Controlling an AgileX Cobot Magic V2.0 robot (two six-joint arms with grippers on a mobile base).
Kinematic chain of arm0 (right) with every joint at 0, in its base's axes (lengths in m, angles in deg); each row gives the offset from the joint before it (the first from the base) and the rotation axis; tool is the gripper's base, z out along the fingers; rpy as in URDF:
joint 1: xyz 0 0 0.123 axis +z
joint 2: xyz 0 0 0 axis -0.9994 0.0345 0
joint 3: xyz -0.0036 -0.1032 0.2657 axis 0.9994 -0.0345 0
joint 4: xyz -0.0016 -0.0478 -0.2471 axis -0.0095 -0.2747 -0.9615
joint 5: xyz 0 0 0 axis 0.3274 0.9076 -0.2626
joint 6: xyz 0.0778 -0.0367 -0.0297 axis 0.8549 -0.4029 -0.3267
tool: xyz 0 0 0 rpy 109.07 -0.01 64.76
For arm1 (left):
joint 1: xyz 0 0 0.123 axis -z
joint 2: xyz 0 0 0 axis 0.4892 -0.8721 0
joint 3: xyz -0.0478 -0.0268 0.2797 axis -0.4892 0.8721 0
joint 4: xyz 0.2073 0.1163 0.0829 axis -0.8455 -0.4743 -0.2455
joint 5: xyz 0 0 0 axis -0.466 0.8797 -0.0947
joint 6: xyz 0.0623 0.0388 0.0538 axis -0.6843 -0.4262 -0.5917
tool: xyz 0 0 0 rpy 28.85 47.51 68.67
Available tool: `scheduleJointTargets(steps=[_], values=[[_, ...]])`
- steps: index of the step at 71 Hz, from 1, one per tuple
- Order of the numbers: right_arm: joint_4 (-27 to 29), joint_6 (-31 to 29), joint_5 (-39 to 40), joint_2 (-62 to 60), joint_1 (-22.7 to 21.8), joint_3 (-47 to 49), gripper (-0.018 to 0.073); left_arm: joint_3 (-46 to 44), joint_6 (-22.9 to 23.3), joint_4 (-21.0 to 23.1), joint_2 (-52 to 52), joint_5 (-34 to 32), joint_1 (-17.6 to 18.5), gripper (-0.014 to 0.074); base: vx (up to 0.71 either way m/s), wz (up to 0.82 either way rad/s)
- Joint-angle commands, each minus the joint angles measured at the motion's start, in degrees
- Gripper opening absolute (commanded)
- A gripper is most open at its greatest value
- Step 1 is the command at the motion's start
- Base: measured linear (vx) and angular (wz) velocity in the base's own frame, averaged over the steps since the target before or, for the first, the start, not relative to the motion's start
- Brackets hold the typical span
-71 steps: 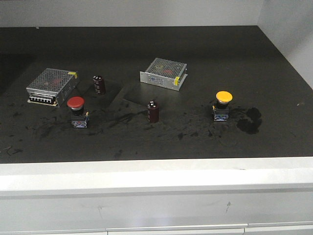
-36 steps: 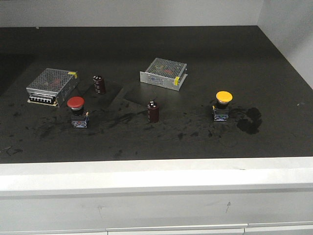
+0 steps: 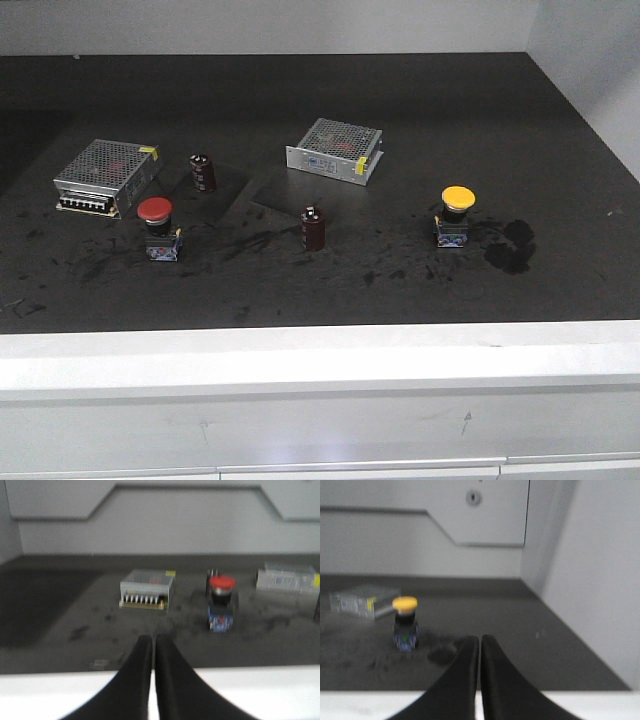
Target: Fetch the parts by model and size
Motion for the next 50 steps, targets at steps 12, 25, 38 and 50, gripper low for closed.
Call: scheduleJointTargets(steps=[12, 25, 38, 50], values=[[-0.3, 4.8, 11.9, 0.6, -0.4, 3.2, -0.0009, -7.1, 4.5, 4.5, 0.6, -20.8, 0.2, -0.0006, 0.00, 0.00], [-0.4, 8.9, 11.6, 11.3, -0.4, 14.0, -0.0009, -21.3, 4.4, -3.6, -7.3, -10.5, 0.2, -0.0006, 0.00, 0.00], [-0.5, 10.6, 5.0, 25.0, -0.4, 29.2, -0.0009, -32.1, 4.4, -3.4, -20.6, 1.0, 0.2, -0.0006, 0.00, 0.00], [-0.5, 10.5, -3.5, 35.0, -0.4, 38.6, -0.0009, -33.9, 4.4, -3.4, -28.8, 4.2, 0.3, -0.0006, 0.00, 0.00]])
